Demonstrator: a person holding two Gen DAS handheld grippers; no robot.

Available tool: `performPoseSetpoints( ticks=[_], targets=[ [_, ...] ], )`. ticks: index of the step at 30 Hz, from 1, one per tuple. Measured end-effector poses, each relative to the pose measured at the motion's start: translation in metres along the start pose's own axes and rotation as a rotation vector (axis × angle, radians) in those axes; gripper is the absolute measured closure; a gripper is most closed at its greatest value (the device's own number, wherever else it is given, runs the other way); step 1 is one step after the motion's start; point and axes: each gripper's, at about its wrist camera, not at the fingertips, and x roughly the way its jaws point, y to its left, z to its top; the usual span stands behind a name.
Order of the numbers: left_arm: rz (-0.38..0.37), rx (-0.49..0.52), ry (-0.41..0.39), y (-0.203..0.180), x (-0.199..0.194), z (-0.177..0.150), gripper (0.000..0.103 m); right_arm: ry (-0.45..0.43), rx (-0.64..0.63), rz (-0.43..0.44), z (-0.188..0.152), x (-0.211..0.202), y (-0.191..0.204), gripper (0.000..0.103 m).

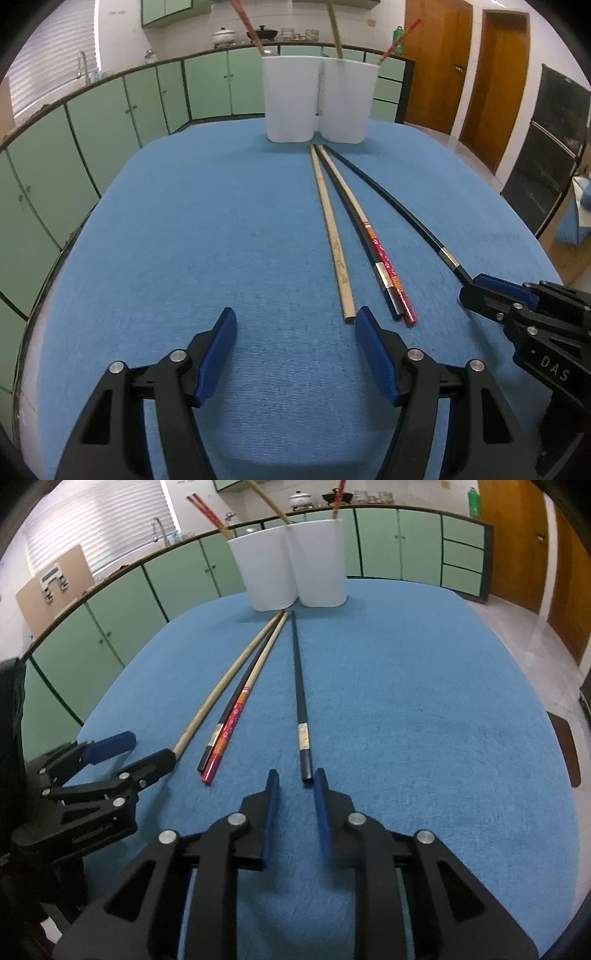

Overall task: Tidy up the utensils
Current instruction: 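Grasp a black chopstick with the right tool while the left grasps a plain wooden one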

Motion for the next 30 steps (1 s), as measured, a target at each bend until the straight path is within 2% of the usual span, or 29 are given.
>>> performPoseSetpoints(
  ticks=[15, 17, 20, 22, 23, 25, 27, 30],
  targets=[
    [-0.01, 0.008, 0.014, -0.003, 0.006, 0.004, 0.039, 0.008, -0.018, -0.009, 0.007, 0.008, -0.002, 0.083],
    [-0.015, 0.011, 0.014, -0.005, 0.007, 0.006, 0.044, 0.008, -0.026, -0.022, 0.007, 0.009, -0.001, 0.086],
    [-0.026, 0.024, 0.01, -0.01, 0.008, 0.008, 0.061, 0.007, -0.031, -0.032, 0.007, 0.01, 0.0, 0.096],
    [-0.036, 0.037, 0.009, -0.015, 0.008, 0.009, 0.076, 0.006, -0.032, -0.031, 0.007, 0.01, -0.001, 0.097],
    [-0.037, 0.037, 0.009, -0.016, 0.009, 0.009, 0.079, 0.005, -0.032, -0.031, 0.007, 0.009, -0.001, 0.097],
    [-0.045, 0.037, 0.009, -0.018, 0.01, 0.01, 0.09, 0.003, -0.035, -0.032, 0.007, 0.009, -0.002, 0.097],
    [-0.042, 0.042, 0.009, -0.021, 0.011, 0.011, 0.095, -0.004, -0.04, -0.032, 0.007, 0.008, 0.0, 0.097],
    [-0.041, 0.04, -0.002, -0.021, 0.007, 0.01, 0.096, -0.03, -0.039, -0.022, 0.007, 0.001, 0.002, 0.097]
  ],
)
